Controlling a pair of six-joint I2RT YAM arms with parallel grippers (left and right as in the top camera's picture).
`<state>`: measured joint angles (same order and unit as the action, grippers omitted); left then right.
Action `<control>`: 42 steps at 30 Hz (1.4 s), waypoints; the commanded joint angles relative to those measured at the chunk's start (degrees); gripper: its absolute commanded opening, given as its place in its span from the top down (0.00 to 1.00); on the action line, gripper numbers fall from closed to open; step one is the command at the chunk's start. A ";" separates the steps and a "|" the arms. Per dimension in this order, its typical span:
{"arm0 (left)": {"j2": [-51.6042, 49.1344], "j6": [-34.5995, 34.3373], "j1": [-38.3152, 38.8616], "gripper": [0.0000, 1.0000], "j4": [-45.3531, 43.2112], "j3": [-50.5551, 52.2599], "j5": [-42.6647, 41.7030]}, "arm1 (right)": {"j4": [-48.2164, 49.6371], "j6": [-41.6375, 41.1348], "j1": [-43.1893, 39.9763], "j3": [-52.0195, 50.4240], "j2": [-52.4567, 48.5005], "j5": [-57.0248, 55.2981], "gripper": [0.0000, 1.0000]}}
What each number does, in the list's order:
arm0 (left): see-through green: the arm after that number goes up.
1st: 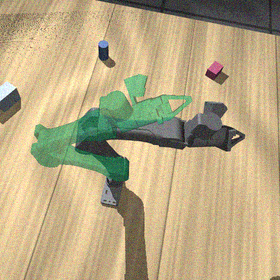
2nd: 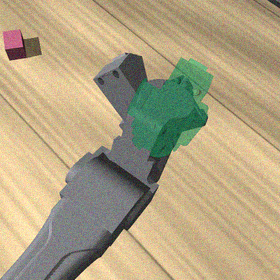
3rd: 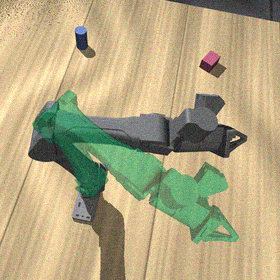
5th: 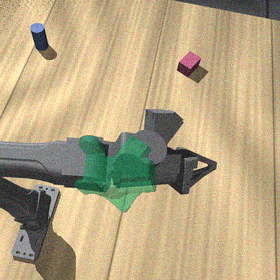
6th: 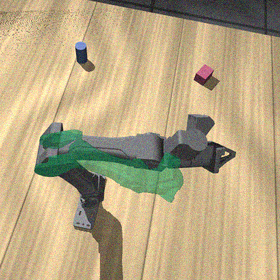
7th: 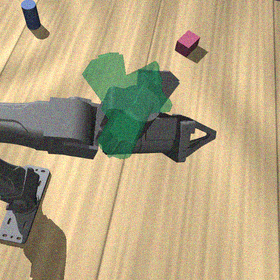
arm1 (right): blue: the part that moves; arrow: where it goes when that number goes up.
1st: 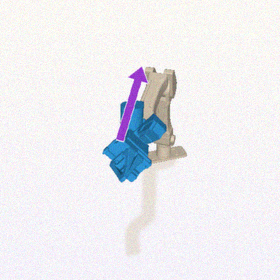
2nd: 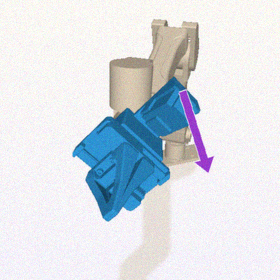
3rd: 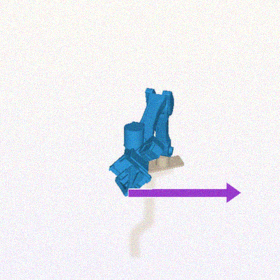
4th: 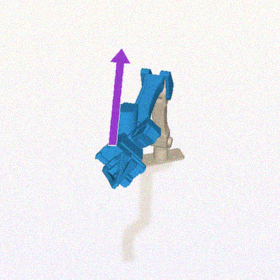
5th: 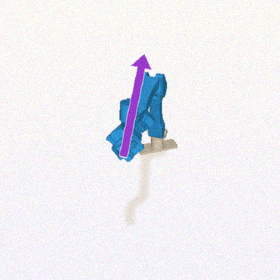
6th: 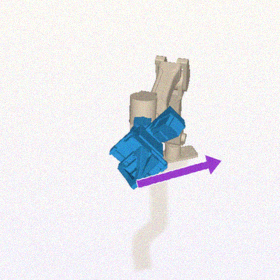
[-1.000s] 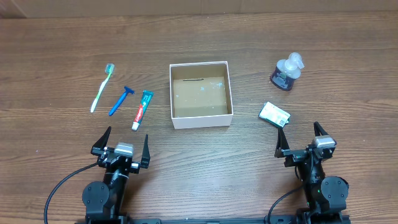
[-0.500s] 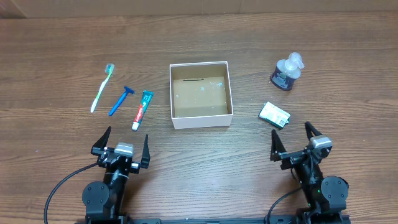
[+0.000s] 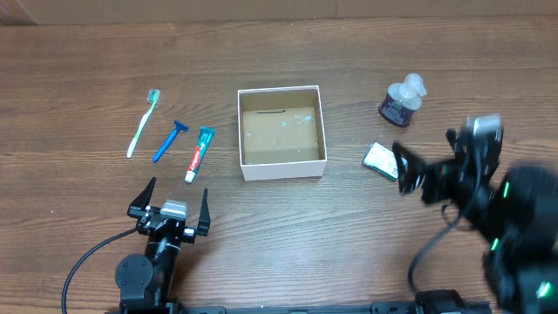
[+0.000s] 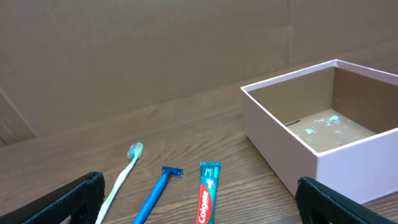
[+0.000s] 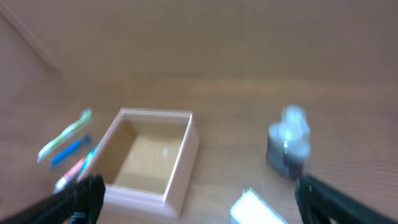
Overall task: Pack container
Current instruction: 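Move the right gripper over the blue foam soap bottle and grasp it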
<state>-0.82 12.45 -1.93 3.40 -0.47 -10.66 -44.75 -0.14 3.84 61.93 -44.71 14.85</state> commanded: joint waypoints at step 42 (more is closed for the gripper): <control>0.57 0.22 -0.31 0.00 -0.02 0.20 0.15 | -14.36 16.74 -7.69 36.28 -71.30 -1.66 0.12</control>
<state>-0.75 12.43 -1.93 3.42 -0.47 -10.66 -58.85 15.14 -4.03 97.19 -113.93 11.94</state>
